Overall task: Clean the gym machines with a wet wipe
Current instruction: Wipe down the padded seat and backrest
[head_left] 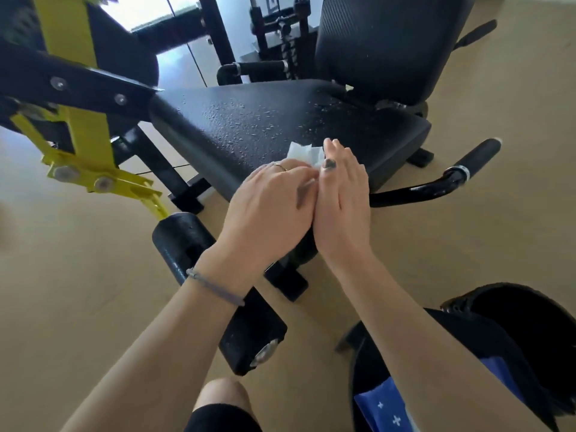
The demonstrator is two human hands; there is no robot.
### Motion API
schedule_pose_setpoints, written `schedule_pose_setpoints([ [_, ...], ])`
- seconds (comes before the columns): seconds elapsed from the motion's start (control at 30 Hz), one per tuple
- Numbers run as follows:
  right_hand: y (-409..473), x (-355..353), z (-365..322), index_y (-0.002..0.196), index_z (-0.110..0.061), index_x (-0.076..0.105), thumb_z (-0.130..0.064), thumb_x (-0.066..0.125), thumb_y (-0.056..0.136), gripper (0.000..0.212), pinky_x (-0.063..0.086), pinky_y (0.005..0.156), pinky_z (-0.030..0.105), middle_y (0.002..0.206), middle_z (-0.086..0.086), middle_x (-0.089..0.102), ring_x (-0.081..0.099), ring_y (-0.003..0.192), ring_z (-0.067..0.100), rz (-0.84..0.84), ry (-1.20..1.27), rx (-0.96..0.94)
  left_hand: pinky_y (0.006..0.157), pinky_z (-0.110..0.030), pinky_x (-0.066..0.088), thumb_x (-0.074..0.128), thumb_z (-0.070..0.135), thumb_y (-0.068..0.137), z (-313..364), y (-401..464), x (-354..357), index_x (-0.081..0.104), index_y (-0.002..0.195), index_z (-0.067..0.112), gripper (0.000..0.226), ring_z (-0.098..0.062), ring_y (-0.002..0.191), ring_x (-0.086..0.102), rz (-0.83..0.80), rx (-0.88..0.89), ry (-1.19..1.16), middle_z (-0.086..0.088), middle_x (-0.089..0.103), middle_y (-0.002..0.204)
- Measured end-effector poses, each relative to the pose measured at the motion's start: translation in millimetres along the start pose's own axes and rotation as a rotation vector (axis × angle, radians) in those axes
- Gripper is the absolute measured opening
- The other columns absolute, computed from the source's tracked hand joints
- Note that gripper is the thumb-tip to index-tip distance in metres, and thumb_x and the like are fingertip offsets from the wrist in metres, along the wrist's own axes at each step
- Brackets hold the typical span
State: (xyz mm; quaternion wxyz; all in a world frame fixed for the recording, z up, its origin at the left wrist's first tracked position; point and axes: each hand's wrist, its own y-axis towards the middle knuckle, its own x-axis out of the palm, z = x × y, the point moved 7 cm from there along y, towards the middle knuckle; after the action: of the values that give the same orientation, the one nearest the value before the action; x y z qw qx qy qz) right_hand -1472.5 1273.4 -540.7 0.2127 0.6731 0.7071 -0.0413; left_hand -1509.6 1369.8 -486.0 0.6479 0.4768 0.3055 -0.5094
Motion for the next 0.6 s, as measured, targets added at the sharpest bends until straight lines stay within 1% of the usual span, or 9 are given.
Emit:
schedule_pose_setpoints([
  [0.03, 0, 0, 0, 0.157, -0.021, 0.034, -0.054, 0.003, 0.092, 0.079, 0.003, 0.126, 0.032, 0.164, -0.004, 0.03, 0.015, 0.153, 0.006, -0.002, 0.008, 0.004, 0.088, -0.031, 0.052, 0.048, 0.035, 0.099, 1, 0, -2, 0.074, 0.112, 0.034, 0.028, -0.01, 0.103, 0.064, -0.012, 0.006, -0.021, 0.019, 0.067, 0.119],
  [0.1, 1, 0, 0, 0.157, -0.021, 0.032, -0.056, 0.004, 0.092, 0.079, 0.002, 0.126, 0.032, 0.164, -0.006, 0.029, 0.013, 0.153, 0.005, -0.023, 0.014, 0.004, 0.087, -0.034, 0.054, 0.047, 0.035, 0.099, -11, 10, -4, 0.075, 0.109, 0.031, 0.03, -0.014, 0.103, 0.066, -0.045, -0.024, 0.034, 0.018, 0.067, 0.12],
  [0.2, 0, 1, 1, 0.159, -0.021, 0.029, -0.055, 0.006, 0.098, 0.074, 0.001, 0.126, 0.031, 0.165, -0.008, 0.026, 0.009, 0.153, 0.002, -0.075, -0.019, -0.008, 0.087, -0.04, 0.053, 0.044, 0.032, 0.098, -54, 43, -10, 0.074, 0.1, 0.021, 0.032, -0.029, 0.105, 0.064, -0.086, -0.198, 0.203, 0.004, 0.069, 0.121],
  [0.27, 0, 0, 1, 0.159, -0.02, 0.028, -0.051, 0.01, 0.102, 0.067, 0.002, 0.126, 0.032, 0.166, -0.008, 0.025, 0.009, 0.153, 0.002, -0.118, -0.051, 0.011, 0.084, -0.038, 0.052, 0.042, 0.03, 0.099, -63, 53, -10, 0.073, 0.098, 0.018, 0.033, -0.033, 0.103, 0.063, -0.103, -0.243, 0.279, -0.003, 0.069, 0.118],
  [0.33, 1, -4, -3, 0.159, -0.018, 0.028, -0.044, 0.017, 0.106, 0.06, 0.002, 0.126, 0.032, 0.166, -0.006, 0.026, 0.01, 0.153, 0.004, -0.159, -0.045, 0.06, 0.083, -0.035, 0.05, 0.043, 0.03, 0.1, -45, 44, -2, 0.074, 0.103, 0.019, 0.033, -0.029, 0.103, 0.064, -0.123, -0.167, 0.249, 0.0, 0.07, 0.118],
  [0.4, 4, -12, -10, 0.158, -0.015, 0.029, -0.037, 0.022, 0.11, 0.053, 0.006, 0.126, 0.032, 0.165, -0.002, 0.027, 0.013, 0.153, 0.007, -0.217, -0.032, 0.119, 0.089, -0.032, 0.052, 0.044, 0.033, 0.102, -14, 23, 3, 0.072, 0.116, 0.027, 0.031, -0.017, 0.11, 0.064, -0.148, -0.056, 0.134, 0.011, 0.066, 0.128],
  [0.47, 6, -22, -21, 0.158, -0.015, 0.029, -0.034, 0.025, 0.111, 0.051, 0.011, 0.126, 0.032, 0.165, -0.001, 0.028, 0.016, 0.153, 0.009, -0.301, -0.039, 0.168, 0.092, -0.029, 0.05, 0.044, 0.035, 0.104, 4, 10, 5, 0.069, 0.123, 0.03, 0.032, -0.012, 0.111, 0.062, -0.191, 0.021, 0.088, 0.015, 0.063, 0.132],
  [0.53, 9, -33, -31, 0.158, -0.016, 0.028, -0.035, 0.026, 0.111, 0.051, 0.012, 0.126, 0.03, 0.166, -0.002, 0.026, 0.016, 0.153, 0.008, -0.38, -0.076, 0.211, 0.097, -0.028, 0.046, 0.043, 0.034, 0.105, 6, 13, 4, 0.067, 0.125, 0.027, 0.033, -0.014, 0.108, 0.063, -0.221, 0.04, 0.154, 0.011, 0.064, 0.13],
  [0.6, 15, -45, -40, 0.159, -0.016, 0.027, -0.036, 0.024, 0.111, 0.053, 0.01, 0.125, 0.026, 0.166, -0.002, 0.025, 0.014, 0.153, 0.007, -0.428, -0.149, 0.221, 0.104, -0.029, 0.041, 0.043, 0.031, 0.105, 0, 24, 2, 0.068, 0.125, 0.022, 0.033, -0.018, 0.11, 0.064, -0.23, -0.006, 0.266, 0.005, 0.066, 0.128],
])
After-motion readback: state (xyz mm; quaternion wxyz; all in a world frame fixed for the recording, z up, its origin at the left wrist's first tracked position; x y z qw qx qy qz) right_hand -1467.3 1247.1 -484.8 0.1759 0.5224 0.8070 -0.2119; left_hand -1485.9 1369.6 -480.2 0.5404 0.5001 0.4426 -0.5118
